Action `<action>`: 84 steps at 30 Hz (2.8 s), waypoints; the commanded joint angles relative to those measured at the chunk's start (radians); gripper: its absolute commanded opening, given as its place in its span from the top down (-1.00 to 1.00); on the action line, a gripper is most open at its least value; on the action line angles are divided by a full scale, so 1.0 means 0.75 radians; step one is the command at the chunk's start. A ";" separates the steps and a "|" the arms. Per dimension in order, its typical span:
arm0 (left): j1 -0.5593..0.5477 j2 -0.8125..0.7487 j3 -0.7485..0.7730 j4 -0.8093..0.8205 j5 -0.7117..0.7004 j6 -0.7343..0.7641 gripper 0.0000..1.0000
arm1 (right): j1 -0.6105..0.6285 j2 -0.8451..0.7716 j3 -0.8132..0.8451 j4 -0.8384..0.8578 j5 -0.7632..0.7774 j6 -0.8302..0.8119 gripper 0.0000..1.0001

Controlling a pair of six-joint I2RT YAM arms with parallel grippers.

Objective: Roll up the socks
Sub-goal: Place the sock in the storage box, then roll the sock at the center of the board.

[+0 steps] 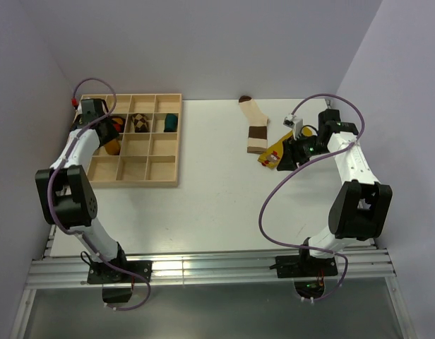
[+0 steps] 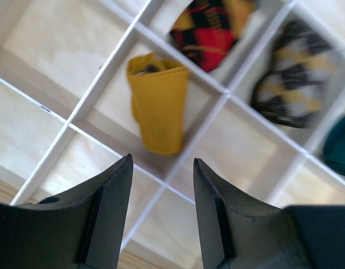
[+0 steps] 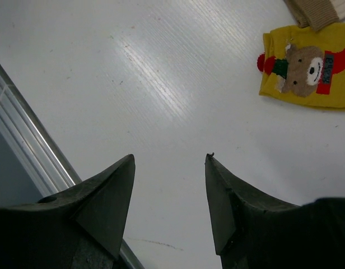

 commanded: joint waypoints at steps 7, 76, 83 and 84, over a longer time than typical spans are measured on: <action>-0.312 -0.298 0.016 0.067 0.056 -0.025 -0.04 | 0.007 -0.121 -0.079 0.235 0.051 0.127 -0.25; -0.773 -0.856 -0.332 0.197 0.148 -0.117 -0.03 | 1.011 0.400 -0.175 0.113 0.367 -0.186 0.49; -0.899 -0.855 -0.330 0.279 0.154 -0.038 -0.02 | 0.801 0.537 -0.075 -0.308 0.031 -0.519 0.49; -0.928 -0.842 -0.332 0.310 0.150 -0.013 -0.02 | 0.764 0.549 -0.063 -0.320 0.013 -0.525 0.49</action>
